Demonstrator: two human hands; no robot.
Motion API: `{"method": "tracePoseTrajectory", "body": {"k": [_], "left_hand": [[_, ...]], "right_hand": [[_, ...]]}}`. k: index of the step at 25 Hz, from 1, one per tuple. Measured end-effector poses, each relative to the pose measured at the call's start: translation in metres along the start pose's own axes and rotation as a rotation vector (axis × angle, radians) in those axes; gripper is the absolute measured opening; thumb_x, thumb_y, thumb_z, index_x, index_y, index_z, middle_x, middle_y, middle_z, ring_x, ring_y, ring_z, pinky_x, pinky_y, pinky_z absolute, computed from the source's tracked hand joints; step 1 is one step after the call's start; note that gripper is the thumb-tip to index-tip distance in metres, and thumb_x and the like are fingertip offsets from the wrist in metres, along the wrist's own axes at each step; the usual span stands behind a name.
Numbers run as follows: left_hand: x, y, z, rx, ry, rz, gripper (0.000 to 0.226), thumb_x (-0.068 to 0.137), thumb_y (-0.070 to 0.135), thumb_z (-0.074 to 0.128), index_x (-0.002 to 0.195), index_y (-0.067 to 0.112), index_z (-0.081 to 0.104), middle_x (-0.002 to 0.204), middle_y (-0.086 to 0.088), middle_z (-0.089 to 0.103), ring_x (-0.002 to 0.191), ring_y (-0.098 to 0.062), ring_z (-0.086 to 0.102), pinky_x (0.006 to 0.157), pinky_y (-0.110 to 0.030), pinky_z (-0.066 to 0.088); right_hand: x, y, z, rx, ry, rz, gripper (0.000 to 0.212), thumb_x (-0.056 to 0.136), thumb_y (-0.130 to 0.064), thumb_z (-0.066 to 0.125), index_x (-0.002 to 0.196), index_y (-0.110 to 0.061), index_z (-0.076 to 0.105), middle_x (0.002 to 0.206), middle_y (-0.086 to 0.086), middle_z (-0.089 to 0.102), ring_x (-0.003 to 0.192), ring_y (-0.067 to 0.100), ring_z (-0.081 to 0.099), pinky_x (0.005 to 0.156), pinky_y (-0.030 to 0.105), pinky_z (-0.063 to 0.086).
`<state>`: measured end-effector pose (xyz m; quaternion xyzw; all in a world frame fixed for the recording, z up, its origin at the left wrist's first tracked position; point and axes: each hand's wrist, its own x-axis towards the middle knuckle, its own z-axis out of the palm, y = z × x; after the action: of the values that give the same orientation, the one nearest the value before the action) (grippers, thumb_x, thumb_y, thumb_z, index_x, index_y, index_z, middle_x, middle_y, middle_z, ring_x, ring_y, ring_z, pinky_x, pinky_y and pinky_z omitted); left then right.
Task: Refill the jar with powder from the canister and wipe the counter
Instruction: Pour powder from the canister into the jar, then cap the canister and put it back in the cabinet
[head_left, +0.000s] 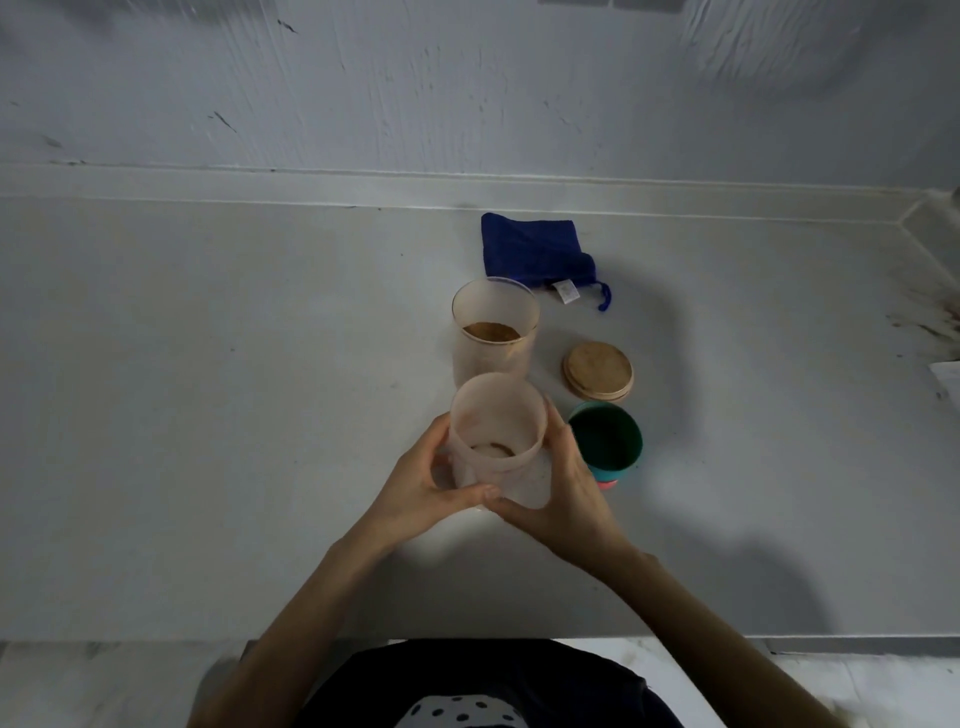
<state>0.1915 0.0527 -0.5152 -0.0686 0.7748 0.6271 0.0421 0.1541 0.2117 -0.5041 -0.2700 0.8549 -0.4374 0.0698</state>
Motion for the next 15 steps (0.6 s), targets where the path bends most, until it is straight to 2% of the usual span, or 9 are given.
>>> {"method": "tracePoseTrajectory", "body": {"k": [1,3,5,7,9,11,13,15], "left_hand": [[0.0,0.001,0.0,-0.01,-0.009,0.013,0.06,0.06,0.028,0.072,0.109,0.042,0.04,0.115,0.019,0.05,0.111,-0.011,0.052,0.092,-0.025,0.046],[0.002,0.0,-0.003,-0.032,-0.027,0.026,0.058,0.061,0.025,0.071,0.109,0.039,0.041,0.115,0.018,0.05,0.111,-0.01,0.052,0.092,-0.024,0.046],[0.005,-0.001,-0.004,-0.041,-0.046,0.026,0.059,0.061,0.024,0.07,0.111,0.038,0.041,0.116,0.018,0.049,0.112,-0.012,0.052,0.092,-0.024,0.046],[0.008,-0.003,-0.006,-0.039,-0.062,0.024,0.061,0.062,0.024,0.07,0.112,0.039,0.04,0.117,0.019,0.049,0.113,-0.012,0.052,0.091,-0.021,0.046],[0.009,-0.004,-0.006,-0.042,-0.073,0.024,0.062,0.063,0.025,0.072,0.113,0.039,0.04,0.118,0.018,0.049,0.115,-0.013,0.052,0.091,-0.019,0.047],[0.01,-0.005,-0.006,-0.046,-0.078,0.031,0.064,0.061,0.031,0.074,0.115,0.039,0.04,0.12,0.015,0.05,0.117,-0.015,0.051,0.094,-0.024,0.047],[0.011,-0.006,-0.006,-0.046,-0.074,0.037,0.068,0.057,0.037,0.073,0.116,0.038,0.039,0.122,0.011,0.051,0.117,-0.017,0.051,0.096,-0.028,0.047],[0.011,-0.006,-0.006,-0.049,-0.083,0.039,0.07,0.055,0.041,0.072,0.117,0.037,0.039,0.123,0.01,0.051,0.117,-0.017,0.052,0.095,-0.028,0.048]], "right_hand": [[-0.003,0.001,-0.011,-0.032,-0.012,-0.018,0.097,0.066,-0.03,0.077,0.136,-0.023,0.01,0.136,-0.003,0.03,0.121,-0.003,0.025,0.101,0.017,0.027],[-0.006,0.01,-0.032,-0.085,0.013,-0.005,0.09,0.071,-0.027,0.073,0.136,-0.027,0.01,0.141,0.0,0.028,0.125,0.005,0.023,0.105,0.026,0.027],[-0.004,0.026,-0.046,-0.147,0.131,0.068,0.091,0.071,-0.024,0.073,0.14,-0.019,0.013,0.144,0.011,0.027,0.129,0.02,0.029,0.106,0.038,0.03],[-0.003,0.043,-0.054,-0.168,0.179,0.189,0.102,0.068,-0.026,0.075,0.142,-0.014,0.006,0.148,0.015,0.022,0.133,0.028,0.025,0.107,0.043,0.027],[-0.006,0.058,-0.057,-0.165,0.119,0.305,0.112,0.066,-0.031,0.077,0.141,-0.011,-0.004,0.151,0.013,0.015,0.137,0.027,0.019,0.11,0.042,0.022],[-0.01,0.072,-0.06,-0.183,0.013,0.356,0.116,0.065,-0.034,0.077,0.141,-0.01,-0.006,0.152,0.011,0.014,0.138,0.026,0.017,0.11,0.038,0.02],[-0.01,0.081,-0.061,-0.18,-0.045,0.322,0.113,0.064,-0.031,0.078,0.142,-0.01,-0.002,0.149,0.012,0.022,0.135,0.026,0.023,0.108,0.035,0.024],[-0.007,0.082,-0.061,-0.183,-0.046,0.256,0.103,0.066,-0.026,0.078,0.141,-0.009,0.01,0.142,0.014,0.035,0.129,0.027,0.035,0.102,0.032,0.03]]}}
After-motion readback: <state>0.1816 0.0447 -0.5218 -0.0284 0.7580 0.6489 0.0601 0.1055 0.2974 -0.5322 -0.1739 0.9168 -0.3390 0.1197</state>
